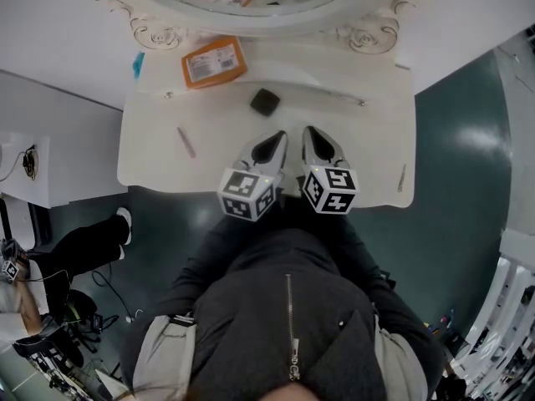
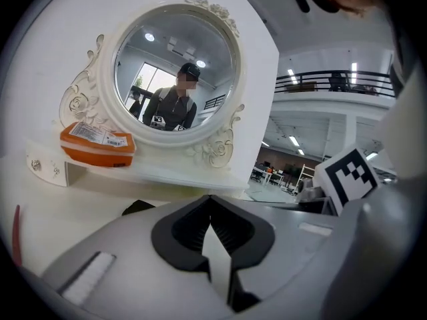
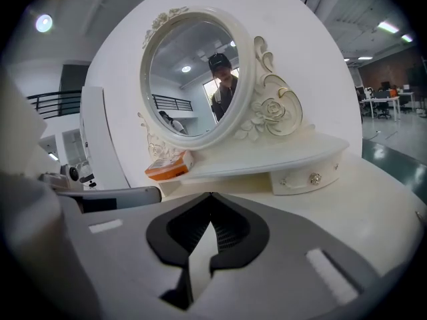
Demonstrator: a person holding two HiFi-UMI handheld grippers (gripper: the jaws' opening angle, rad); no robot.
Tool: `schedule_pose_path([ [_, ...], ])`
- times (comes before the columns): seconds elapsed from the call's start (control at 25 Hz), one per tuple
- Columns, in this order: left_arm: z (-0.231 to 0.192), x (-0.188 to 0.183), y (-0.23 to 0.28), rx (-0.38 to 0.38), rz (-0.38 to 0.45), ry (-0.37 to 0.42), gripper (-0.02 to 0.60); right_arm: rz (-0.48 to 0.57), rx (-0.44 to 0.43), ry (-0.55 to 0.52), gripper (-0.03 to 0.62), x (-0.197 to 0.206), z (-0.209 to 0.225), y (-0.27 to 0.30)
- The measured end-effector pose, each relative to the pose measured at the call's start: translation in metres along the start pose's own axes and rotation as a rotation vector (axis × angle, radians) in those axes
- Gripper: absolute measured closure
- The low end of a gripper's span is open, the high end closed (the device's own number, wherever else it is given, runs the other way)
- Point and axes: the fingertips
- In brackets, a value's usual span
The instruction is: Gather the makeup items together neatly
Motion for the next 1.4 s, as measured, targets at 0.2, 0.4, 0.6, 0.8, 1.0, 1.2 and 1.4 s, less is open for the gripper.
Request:
schedule_pose_path([
  [0.2, 0.014, 0.008, 0.009, -0.005, -0.002, -0.006, 0.571, 0.026, 0.010, 0.008, 0.591, -0.002, 0.019, -0.014],
  [0.4, 0.037, 0.024, 0.033, 0.051, -0.025, 0.006, 0.571, 0.036, 0.054, 0.029, 0.591, 0.004, 0.053, -0.024],
  [0.6, 0.071, 0.041, 0.066, 0.164, -0.087, 0.024, 0.571, 0.056, 0.174, 0.081, 0.589, 0.009, 0.102, -0.045],
  [0.8, 0.107, 0.057, 0.097, 0.282, -0.154, 0.050, 0.571, 0.088, 0.307, 0.153, 0.589, 0.011, 0.156, -0.067],
  [1.0, 0.139, 0.072, 0.122, 0.390, -0.218, 0.065, 0.571, 0.098, 0.443, 0.217, 0.589, 0.022, 0.201, -0.094],
  [1.2, 0.175, 0.091, 0.142, 0.488, -0.282, 0.067, 0.571, 0.093, 0.563, 0.271, 0.589, 0.038, 0.241, -0.124],
  [1.4, 0.199, 0.109, 0.157, 0.545, -0.322, 0.063, 0.571, 0.069, 0.661, 0.291, 0.577, 0.054, 0.275, -0.147],
])
Point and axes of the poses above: the fingertips, and each gripper's own axes: y forward along the fingers, z to its right, x out of its underside, and after that the axes turned 12 degrees about x, right-handed
